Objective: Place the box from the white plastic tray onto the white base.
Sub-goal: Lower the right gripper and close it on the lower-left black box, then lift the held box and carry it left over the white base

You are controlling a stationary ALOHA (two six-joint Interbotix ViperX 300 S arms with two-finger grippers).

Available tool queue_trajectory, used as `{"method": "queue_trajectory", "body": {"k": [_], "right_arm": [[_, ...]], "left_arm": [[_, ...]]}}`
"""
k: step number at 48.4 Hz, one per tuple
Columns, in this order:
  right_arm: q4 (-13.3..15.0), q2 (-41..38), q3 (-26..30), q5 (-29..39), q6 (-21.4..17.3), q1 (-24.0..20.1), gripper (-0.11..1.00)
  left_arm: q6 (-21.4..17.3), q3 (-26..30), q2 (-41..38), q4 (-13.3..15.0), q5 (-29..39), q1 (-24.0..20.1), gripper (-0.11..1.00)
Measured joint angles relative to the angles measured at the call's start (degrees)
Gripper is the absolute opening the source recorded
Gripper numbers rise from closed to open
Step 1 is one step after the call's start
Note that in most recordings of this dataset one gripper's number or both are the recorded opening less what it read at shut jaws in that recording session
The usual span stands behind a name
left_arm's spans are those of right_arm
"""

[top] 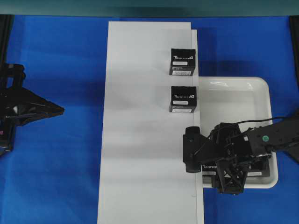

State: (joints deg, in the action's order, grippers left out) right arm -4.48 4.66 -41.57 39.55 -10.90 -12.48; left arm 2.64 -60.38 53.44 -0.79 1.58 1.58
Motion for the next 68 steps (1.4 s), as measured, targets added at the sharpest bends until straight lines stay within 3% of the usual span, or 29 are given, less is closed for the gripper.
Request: {"method": "queue_trajectory", "body": {"k": [26, 29, 37, 50, 68], "right_arm": [[0.0, -2.1, -1.1, -4.0, 0.0, 0.4, 0.97], [0.0, -2.0, -1.1, -3.9, 0.0, 0.3, 0.91], [0.0, -2.1, -1.1, -3.2, 0.0, 0.4, 0.59], [-0.8, -1.6, -1.0, -0.9, 0.3, 0.4, 0.59], [-1.1, 6.9, 1.5, 10.1, -0.9, 2.1, 0.59]], "left_arm": [[0.0, 0.0, 0.0, 0.0, -0.1, 0.0, -0.07], [0.1, 0.0, -0.1, 0.0, 0.0, 0.0, -0.07], [0.1, 0.1, -0.1, 0.1, 0.0, 0.0, -0.07], [0.0, 0.0, -0.1, 0.1, 0.0, 0.0, -0.07], [0.0, 0.1, -0.1, 0.1, 0.0, 0.0, -0.07]]}}
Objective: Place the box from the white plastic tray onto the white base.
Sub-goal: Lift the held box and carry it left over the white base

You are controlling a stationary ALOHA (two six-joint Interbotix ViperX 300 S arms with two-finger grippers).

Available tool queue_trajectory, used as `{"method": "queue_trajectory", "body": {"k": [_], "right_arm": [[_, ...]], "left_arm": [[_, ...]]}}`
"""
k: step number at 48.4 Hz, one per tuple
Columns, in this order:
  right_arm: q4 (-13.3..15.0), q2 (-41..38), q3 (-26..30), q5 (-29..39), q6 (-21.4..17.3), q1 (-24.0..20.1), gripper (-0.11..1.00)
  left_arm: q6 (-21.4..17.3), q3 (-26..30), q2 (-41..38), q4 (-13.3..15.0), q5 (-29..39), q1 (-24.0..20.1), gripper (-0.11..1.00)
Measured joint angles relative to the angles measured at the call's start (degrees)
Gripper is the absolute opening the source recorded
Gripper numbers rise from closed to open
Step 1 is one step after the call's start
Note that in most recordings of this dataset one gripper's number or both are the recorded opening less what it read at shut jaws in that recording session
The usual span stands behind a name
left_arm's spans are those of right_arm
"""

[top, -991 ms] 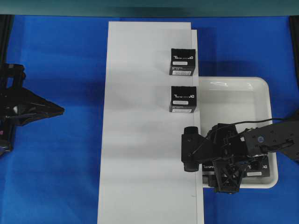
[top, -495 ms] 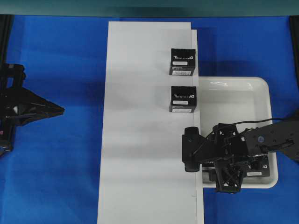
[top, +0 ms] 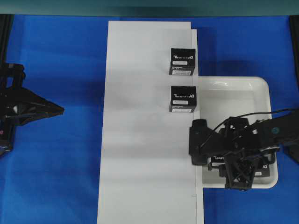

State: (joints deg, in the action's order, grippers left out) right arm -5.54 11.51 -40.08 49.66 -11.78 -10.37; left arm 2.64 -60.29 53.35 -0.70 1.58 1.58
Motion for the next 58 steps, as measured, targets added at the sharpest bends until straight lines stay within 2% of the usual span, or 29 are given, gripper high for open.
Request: {"method": "queue_trajectory", "body": {"k": [14, 22, 38, 58], "right_arm": [[0.1, 9.8, 4.2, 7.5, -1.1, 4.0, 0.59], [0.4, 12.2, 5.9, 9.1, -1.1, 5.1, 0.59], [1.8, 9.3, 8.8, 9.3, -0.7, 5.2, 0.59], [5.2, 0.1, 18.3, 10.2, -0.1, 5.2, 0.59]], "left_arm": [[0.0, -0.1, -0.1, 0.0, 0.0, -0.1, -0.07], [0.0, 0.0, 0.0, 0.0, 0.0, 0.0, -0.07], [0.1, -0.1, 0.0, -0.1, 0.0, 0.0, -0.07], [0.1, 0.0, 0.2, 0.0, 0.0, 0.0, -0.07]]}}
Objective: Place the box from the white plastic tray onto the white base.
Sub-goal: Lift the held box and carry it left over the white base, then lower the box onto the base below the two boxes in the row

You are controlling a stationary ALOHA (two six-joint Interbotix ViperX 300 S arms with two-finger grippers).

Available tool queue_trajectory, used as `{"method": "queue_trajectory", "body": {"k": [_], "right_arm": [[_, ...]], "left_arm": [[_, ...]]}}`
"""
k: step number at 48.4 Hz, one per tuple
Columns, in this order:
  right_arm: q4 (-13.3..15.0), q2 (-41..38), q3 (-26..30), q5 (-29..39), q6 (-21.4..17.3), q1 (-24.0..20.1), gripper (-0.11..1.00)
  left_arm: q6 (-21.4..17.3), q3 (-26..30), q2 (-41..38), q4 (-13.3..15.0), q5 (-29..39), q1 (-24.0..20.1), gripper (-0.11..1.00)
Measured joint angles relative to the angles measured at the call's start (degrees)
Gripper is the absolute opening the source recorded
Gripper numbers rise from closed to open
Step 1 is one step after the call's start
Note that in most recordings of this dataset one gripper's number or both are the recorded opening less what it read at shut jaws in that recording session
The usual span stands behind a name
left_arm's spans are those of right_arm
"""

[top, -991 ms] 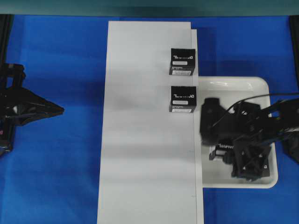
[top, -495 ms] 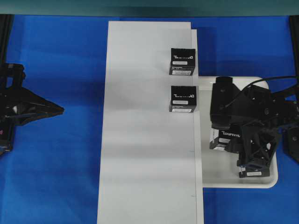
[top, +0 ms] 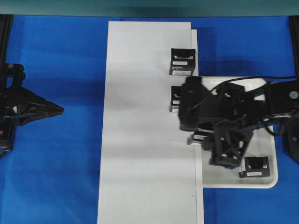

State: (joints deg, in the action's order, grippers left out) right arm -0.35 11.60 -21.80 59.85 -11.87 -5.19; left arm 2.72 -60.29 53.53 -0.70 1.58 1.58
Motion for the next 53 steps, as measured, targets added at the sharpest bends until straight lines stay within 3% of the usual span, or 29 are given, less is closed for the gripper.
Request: {"method": "queue_trajectory", "body": {"k": [21, 53], "right_arm": [[1.0, -9.5, 6.8, 2.8, 3.6, 0.0, 0.59], [1.0, -13.3, 6.2, 2.2, 4.9, -0.2, 0.59]], "left_arm": [[0.0, 0.0, 0.1, 0.0, 0.6, -0.1, -0.07], [0.0, 0.0, 0.3, -0.1, 0.6, 0.1, -0.07]]}}
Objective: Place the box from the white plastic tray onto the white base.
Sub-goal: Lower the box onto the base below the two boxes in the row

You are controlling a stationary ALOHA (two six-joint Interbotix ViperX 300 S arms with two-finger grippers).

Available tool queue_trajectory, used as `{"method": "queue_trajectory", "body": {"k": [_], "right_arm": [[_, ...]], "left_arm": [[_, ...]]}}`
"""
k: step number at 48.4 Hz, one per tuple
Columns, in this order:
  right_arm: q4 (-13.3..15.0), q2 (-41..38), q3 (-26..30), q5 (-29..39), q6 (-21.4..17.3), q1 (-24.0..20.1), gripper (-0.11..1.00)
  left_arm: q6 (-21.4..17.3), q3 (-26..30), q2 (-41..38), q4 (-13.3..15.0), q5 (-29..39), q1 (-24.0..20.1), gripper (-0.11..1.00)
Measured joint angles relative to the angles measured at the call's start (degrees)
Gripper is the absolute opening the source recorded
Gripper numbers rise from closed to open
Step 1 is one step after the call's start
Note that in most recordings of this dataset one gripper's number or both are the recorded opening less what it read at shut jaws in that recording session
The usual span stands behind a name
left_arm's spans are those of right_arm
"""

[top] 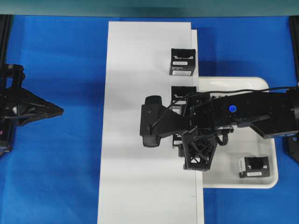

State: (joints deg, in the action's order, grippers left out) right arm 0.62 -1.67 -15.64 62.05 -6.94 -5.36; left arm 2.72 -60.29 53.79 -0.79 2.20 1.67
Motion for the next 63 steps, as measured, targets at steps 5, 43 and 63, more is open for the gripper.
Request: {"method": "queue_trajectory", "body": {"k": [5, 43, 63], "right_arm": [[0.0, -0.3, -0.1, -1.1, 0.1, -0.2, 0.59], [0.0, -0.9, -1.1, -1.8, 0.1, -0.9, 0.59], [0.0, -0.8, -1.7, -3.7, 0.1, -0.9, 0.58]], "left_arm": [[0.0, 0.0, -0.1, 0.0, 0.1, 0.1, -0.07], [0.0, -0.1, 0.0, 0.0, 0.3, 0.1, -0.07], [0.0, 0.0, 0.0, 0.0, 0.3, 0.4, -0.07]]}}
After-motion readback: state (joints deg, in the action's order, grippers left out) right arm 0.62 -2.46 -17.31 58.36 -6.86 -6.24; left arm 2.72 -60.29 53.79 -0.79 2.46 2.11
